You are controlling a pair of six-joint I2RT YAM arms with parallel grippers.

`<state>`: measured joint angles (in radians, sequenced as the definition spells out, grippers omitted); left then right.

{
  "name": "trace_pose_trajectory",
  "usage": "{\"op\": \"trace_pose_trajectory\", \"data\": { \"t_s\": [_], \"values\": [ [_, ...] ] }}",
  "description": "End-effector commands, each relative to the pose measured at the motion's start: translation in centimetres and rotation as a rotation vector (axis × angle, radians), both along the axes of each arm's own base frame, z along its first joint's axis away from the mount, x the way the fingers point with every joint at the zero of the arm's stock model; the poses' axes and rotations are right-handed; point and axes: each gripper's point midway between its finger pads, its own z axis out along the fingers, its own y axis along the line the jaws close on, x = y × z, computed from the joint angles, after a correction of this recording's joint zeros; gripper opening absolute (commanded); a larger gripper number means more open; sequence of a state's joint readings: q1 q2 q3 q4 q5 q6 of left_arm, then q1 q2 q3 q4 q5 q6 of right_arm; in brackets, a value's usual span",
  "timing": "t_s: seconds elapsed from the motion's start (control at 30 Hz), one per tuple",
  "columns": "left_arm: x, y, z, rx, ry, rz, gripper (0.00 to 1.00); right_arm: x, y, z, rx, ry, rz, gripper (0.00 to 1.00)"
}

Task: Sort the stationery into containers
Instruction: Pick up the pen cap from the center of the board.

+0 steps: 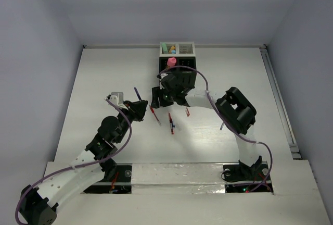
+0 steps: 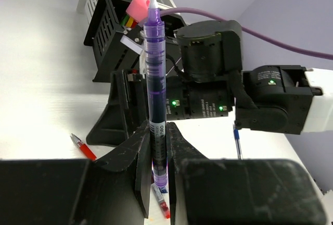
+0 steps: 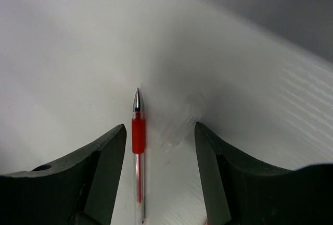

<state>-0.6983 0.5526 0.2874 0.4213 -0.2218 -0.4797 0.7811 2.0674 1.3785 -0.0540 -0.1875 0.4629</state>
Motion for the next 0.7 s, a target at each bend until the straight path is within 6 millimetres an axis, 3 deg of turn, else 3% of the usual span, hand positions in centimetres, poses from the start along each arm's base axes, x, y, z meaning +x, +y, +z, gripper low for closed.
{"op": "trace_pose_trajectory", "data": {
  "t_s": [0.0, 0.27, 0.43, 0.67],
  "values": [
    [0.1, 0.1, 1.1, -0.031, -0.038, 0.004, 0.0, 0.8, 0.2, -0.4, -0.046, -0.015, -0.007, 0.61],
    [0.0, 0.2, 1.3, -0.035, -0.043, 0.006, 0.0, 0.3, -1.0, -1.6, -0.194, -0.03, 0.0, 0.41],
    [0.0, 0.2, 1.3, -0.036, -0.044, 0.007, 0.0, 0.4, -1.9, -3.1, -0.34, -0.059, -0.012, 0.39],
    [-0.1, 0.8, 1.6, -0.042, -0.054, 0.029, 0.0, 0.5, -1.3, -4.0, -0.427, -0.086, -0.011, 0.4]
  ]
}}
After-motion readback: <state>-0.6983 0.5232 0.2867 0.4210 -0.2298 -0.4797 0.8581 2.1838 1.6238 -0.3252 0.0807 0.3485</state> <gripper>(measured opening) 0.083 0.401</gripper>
